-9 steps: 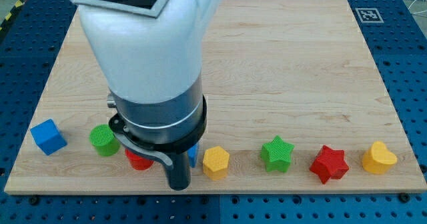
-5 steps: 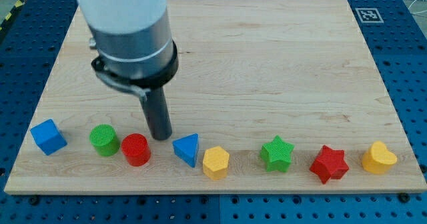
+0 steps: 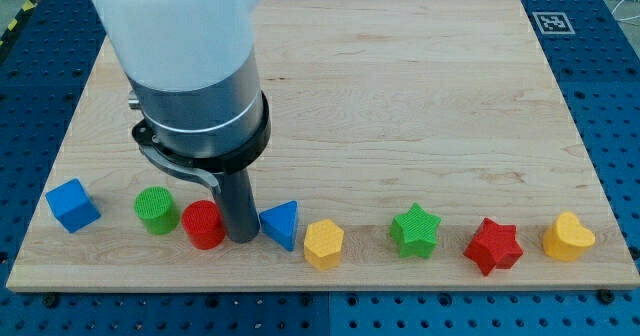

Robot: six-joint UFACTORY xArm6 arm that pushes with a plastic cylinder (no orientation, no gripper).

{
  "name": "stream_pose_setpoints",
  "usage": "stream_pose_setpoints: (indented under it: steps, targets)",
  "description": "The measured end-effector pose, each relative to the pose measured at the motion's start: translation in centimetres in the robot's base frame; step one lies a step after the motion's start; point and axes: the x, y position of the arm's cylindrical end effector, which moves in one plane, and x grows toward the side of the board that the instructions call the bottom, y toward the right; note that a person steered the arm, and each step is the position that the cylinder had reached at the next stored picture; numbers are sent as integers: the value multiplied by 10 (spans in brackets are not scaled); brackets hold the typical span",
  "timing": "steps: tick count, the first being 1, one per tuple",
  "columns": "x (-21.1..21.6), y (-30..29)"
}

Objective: Move the red circle to the top of the green circle

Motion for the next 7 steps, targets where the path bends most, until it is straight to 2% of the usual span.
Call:
stream_pose_setpoints:
  steps: [2, 3, 6, 7]
  targets:
    - [29, -11]
    - [19, -25]
    - [-125, -43]
    - [-154, -45]
